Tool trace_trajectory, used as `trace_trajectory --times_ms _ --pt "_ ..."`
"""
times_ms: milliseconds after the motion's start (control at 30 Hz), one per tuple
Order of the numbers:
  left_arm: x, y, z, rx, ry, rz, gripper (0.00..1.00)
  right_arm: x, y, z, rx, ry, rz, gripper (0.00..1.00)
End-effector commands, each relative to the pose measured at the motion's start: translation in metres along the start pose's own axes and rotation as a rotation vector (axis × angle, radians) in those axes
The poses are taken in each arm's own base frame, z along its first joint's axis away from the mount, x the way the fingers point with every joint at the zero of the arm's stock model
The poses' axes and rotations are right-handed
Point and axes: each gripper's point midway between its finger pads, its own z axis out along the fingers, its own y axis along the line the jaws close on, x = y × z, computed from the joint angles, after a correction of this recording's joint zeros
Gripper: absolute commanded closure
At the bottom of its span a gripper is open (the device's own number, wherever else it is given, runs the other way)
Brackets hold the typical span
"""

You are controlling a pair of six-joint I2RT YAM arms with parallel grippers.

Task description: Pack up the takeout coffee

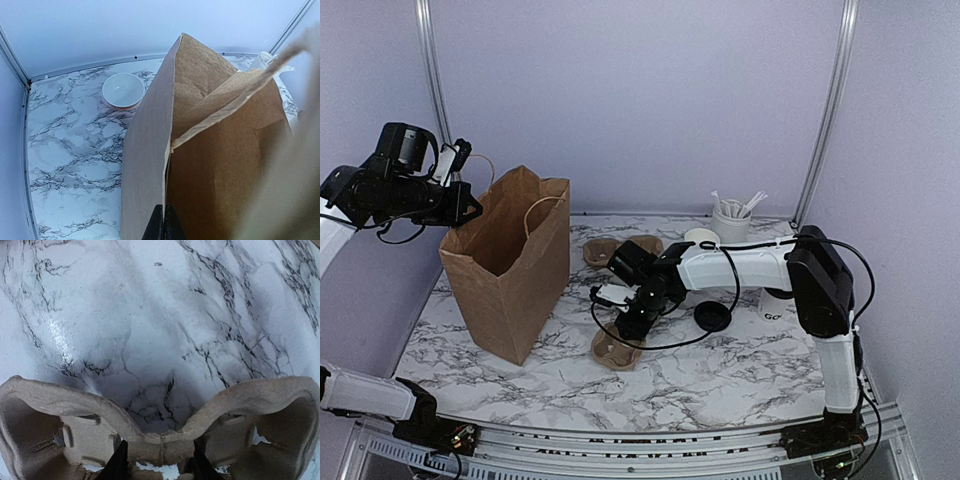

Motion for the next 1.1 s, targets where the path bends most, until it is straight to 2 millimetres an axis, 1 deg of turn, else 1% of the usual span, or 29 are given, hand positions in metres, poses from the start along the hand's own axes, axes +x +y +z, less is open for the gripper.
trace_trajectory --times_ms 0,200,500,800,900,1067 --pt "-0.007 -0.006 0.003 0.030 -0.022 0.013 1.00 -0.008 0.003 -0.009 0.002 -0.032 0.029 0.69" --pt "-0.006 -0.009 0.004 0.036 -0.018 0.021 1.00 -0.011 0.004 -0.025 -0.002 -0.083 0.072 0.71" --pt "-0.004 -0.011 0.004 0.040 -0.015 0.039 1.00 -0.012 0.001 -0.058 0.007 -0.170 0.144 0.72" --pt "0.000 -0.012 0.007 0.040 -0.002 0.054 1.00 -0.012 -0.003 -0.085 0.014 -0.230 0.206 0.72" --pt "0.001 -0.013 0.008 0.039 0.000 0.055 1.00 -0.013 -0.002 -0.092 0.006 -0.247 0.214 0.72" --pt "0.003 -0.013 0.009 0.037 0.004 0.061 1.00 -0.011 -0.001 -0.097 0.001 -0.252 0.234 0.73"
